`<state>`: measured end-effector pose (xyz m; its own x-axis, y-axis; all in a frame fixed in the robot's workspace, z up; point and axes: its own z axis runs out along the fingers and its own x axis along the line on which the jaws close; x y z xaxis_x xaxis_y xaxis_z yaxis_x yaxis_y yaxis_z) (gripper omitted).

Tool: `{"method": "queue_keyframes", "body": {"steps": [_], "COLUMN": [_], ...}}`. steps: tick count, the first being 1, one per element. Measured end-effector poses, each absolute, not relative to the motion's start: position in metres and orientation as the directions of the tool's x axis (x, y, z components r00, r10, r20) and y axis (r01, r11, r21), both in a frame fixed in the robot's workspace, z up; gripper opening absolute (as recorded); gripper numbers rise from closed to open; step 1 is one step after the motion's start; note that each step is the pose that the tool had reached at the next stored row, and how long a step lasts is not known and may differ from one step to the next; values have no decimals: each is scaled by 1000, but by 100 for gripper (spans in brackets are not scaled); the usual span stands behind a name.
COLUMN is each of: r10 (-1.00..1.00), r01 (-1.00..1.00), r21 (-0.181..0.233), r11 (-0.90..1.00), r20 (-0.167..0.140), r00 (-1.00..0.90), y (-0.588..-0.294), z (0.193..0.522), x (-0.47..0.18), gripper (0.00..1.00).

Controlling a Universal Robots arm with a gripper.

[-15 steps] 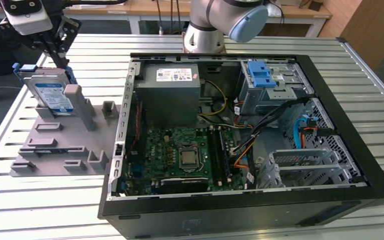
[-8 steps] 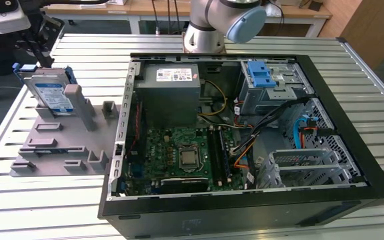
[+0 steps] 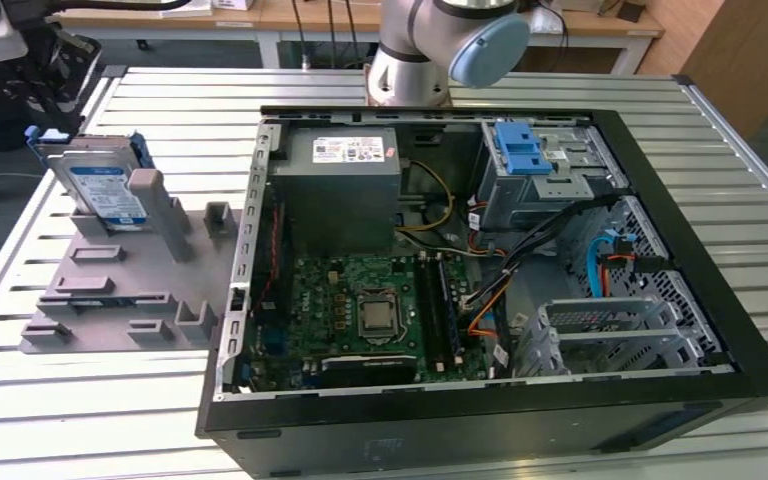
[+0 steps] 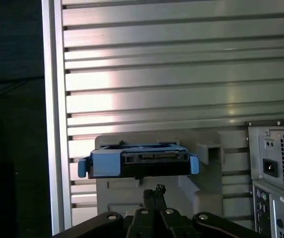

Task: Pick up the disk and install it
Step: 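Reach for the disk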

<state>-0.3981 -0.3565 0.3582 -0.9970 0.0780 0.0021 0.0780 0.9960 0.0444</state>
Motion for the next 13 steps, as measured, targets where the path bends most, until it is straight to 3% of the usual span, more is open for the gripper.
{"method": "queue_keyframes", "body": {"steps": [13], "r10": [78], "r01": [78], "r21": [44], "r11": [996], "r20": [2], "r00": [-997], "y": [-348], "z": [355], "x": [-421], "gripper": [11]}}
